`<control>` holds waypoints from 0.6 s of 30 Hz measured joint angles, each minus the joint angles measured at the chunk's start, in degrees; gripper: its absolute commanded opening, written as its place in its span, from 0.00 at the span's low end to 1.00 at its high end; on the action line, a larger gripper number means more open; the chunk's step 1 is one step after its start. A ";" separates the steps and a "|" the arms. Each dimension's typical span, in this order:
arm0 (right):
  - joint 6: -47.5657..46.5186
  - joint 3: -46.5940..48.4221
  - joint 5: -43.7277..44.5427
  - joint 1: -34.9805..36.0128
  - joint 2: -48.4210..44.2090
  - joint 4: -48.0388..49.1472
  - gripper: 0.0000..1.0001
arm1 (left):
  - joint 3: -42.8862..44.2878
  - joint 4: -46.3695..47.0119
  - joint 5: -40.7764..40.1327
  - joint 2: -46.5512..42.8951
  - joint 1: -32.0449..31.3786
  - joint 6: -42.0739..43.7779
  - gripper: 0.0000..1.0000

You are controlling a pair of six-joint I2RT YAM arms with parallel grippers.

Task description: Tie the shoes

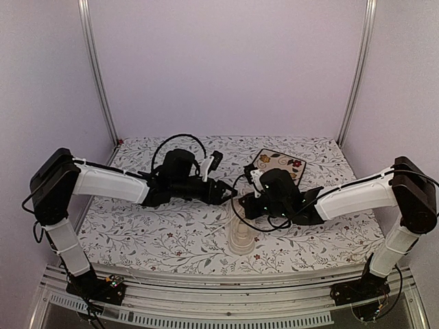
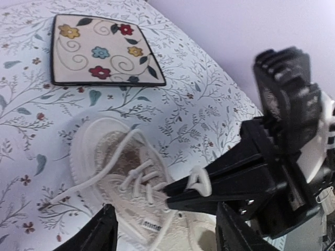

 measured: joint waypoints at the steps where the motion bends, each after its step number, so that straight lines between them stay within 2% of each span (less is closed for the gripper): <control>1: 0.17 -0.04 0.15 0.00 -0.02 0.07 0.02 | -0.37 0.07 0.02 0.00 1.05 0.59 0.65; 8: 1.01 -0.09 0.33 0.00 -0.02 0.33 0.02 | 0.00 -1.70 0.13 2.93 8.90 8.09 0.59; 18: 1.22 -0.09 0.33 0.00 -0.02 0.42 0.02 | 8.33 -4.11 7.67 15.23 9.31 18.56 0.59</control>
